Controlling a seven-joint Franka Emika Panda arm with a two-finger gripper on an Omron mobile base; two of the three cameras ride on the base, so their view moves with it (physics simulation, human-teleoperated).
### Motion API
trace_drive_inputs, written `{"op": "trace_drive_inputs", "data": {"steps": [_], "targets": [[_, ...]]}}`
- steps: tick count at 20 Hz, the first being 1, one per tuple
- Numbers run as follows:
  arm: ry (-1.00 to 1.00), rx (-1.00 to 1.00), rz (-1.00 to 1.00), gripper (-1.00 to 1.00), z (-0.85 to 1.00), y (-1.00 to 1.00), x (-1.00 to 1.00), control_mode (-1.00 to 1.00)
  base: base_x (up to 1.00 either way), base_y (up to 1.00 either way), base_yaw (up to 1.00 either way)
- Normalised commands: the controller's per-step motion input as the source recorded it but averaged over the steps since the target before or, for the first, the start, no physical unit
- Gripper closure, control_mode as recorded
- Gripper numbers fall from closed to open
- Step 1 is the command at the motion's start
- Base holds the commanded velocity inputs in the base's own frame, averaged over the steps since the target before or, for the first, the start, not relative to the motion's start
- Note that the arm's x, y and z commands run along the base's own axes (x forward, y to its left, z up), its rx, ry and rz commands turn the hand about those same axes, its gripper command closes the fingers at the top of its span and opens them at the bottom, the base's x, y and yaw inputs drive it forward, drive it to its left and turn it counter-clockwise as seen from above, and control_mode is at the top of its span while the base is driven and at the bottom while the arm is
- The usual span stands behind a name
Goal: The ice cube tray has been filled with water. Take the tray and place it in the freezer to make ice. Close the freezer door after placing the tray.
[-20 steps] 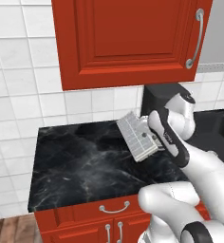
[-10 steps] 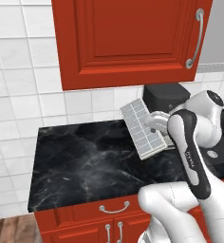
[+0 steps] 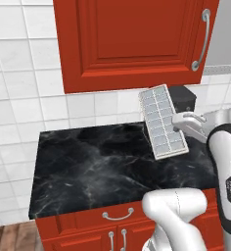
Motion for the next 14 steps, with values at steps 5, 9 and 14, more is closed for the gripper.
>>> {"op": "trace_drive_inputs", "data": {"steps": [5, 9, 14], "targets": [[0.09, 0.06, 0.00, 1.00, 0.83, -0.21, -0.29, -1.00, 0.00, 0.00, 0.00], [0.15, 0.00, 0.00, 1.00, 0.70, -0.01, -0.08, -1.00, 0.00, 0.00, 0.00], [0.19, 0.00, 0.00, 1.00, 0.40, 0.00, -0.06, -1.00, 0.00, 0.00, 0.00]]}}
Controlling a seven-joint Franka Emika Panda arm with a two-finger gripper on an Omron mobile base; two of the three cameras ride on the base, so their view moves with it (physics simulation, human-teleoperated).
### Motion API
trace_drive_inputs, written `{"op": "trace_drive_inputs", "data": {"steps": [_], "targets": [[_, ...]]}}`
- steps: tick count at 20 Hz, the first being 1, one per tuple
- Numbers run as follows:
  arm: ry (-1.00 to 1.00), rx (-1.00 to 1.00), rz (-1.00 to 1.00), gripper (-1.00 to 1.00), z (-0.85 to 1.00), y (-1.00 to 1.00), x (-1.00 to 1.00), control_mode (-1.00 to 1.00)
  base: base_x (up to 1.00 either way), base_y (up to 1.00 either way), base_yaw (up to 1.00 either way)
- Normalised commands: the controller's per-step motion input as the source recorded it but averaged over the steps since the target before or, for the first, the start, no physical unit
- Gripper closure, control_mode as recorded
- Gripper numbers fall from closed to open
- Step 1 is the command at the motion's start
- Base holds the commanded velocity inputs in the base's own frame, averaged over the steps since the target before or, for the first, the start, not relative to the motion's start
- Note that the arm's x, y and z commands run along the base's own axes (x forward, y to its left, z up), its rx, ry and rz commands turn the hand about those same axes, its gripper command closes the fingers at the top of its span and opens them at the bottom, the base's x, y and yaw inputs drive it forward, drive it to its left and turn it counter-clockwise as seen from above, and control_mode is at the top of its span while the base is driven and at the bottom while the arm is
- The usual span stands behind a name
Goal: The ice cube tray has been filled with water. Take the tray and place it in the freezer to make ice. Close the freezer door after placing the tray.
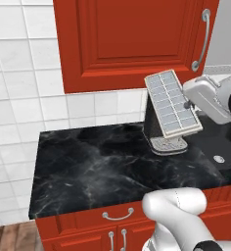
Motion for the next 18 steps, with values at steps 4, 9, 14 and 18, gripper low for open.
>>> {"op": "trace_drive_inputs", "data": {"steps": [4, 9, 14, 18], "targets": [[0.00, 0.00, 0.00, 1.00, 0.00, 0.00, 0.00, 1.00, -0.56, 0.00, 0.00], [0.00, 0.00, 0.00, 1.00, 0.00, 0.00, 0.00, 1.00, -0.96, 0.00, 0.00], [0.00, 0.00, 0.00, 1.00, 0.00, 0.00, 0.00, 1.00, -0.78, -0.08, 0.00], [0.00, 0.00, 0.00, 1.00, 0.00, 0.00, 0.00, 1.00, -0.72, -0.34, -0.07]]}}
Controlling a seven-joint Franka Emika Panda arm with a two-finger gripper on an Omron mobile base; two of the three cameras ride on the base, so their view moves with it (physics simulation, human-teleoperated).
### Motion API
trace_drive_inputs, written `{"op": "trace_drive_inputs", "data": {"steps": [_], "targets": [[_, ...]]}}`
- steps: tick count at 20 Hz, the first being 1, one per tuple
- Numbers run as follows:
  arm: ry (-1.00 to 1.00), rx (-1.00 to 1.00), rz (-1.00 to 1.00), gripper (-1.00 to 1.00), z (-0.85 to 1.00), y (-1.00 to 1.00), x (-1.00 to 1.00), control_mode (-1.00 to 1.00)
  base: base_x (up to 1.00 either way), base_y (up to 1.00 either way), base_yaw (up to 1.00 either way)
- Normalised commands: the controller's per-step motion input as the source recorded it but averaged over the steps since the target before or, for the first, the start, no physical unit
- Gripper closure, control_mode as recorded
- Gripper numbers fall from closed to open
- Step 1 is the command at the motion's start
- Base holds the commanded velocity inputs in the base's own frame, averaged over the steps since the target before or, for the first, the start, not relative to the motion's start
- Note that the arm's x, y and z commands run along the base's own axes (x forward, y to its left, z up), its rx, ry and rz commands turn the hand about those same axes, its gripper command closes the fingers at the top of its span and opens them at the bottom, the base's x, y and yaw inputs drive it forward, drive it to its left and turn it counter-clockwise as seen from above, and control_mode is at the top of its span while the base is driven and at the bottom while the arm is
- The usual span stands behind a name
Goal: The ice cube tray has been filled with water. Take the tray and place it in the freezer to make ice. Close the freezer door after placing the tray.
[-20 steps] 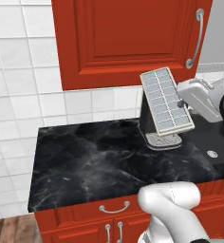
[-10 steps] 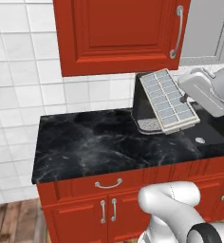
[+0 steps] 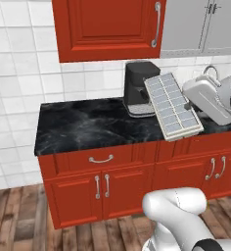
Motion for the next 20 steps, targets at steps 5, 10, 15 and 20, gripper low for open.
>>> {"op": "trace_drive_inputs", "data": {"steps": [5, 10, 15, 20], "targets": [[0.00, 0.00, 0.00, 1.00, 0.00, 0.00, 0.00, 1.00, -0.61, -0.45, -0.23], [0.00, 0.00, 0.00, 1.00, 0.00, 0.00, 0.00, 1.00, -0.49, -0.36, -0.36], [0.00, 0.00, 0.00, 1.00, 0.00, 0.00, 0.00, 1.00, -0.32, -0.26, -0.46], [0.00, 0.00, 0.00, 1.00, 0.00, 0.00, 0.00, 1.00, -0.15, -0.16, -0.53]]}}
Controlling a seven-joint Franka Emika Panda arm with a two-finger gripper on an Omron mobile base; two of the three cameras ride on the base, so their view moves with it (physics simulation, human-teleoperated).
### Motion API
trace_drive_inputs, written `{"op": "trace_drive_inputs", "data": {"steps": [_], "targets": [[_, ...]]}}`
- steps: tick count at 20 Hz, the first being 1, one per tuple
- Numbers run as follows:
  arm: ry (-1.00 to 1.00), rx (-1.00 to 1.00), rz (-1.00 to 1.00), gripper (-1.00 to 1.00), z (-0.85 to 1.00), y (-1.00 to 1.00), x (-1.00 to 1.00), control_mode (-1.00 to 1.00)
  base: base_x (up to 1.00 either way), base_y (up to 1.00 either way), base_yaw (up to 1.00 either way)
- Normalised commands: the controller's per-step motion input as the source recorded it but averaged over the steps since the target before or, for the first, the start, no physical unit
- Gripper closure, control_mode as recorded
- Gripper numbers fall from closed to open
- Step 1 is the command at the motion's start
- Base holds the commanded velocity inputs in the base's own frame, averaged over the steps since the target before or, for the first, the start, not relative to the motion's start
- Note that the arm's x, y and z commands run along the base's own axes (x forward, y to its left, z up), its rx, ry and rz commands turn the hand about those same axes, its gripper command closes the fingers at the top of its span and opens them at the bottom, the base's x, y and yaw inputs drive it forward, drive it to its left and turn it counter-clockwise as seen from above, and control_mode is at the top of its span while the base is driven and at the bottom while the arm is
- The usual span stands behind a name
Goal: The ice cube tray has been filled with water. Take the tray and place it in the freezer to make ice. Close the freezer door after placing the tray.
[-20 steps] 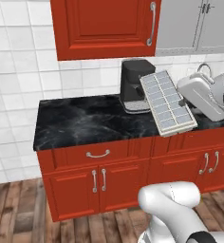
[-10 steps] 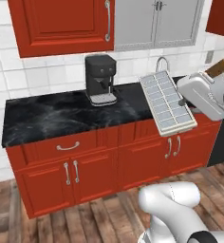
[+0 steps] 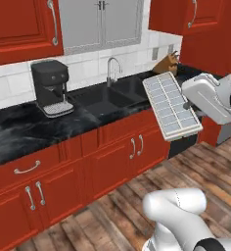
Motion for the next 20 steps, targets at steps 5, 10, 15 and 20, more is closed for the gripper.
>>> {"op": "trace_drive_inputs", "data": {"steps": [5, 10, 15, 20], "targets": [[0.00, 0.00, 0.00, 1.00, 0.00, 0.00, 0.00, 1.00, 0.00, -0.13, -0.59], [0.00, 0.00, 0.00, 1.00, 0.00, 0.00, 0.00, 1.00, 0.23, -0.18, -0.53], [0.00, 0.00, 0.00, 1.00, 0.00, 0.00, 0.00, 1.00, 0.50, -0.16, -0.48], [0.00, 0.00, 0.00, 1.00, 0.00, 0.00, 0.00, 1.00, 0.80, -0.15, -0.42]]}}
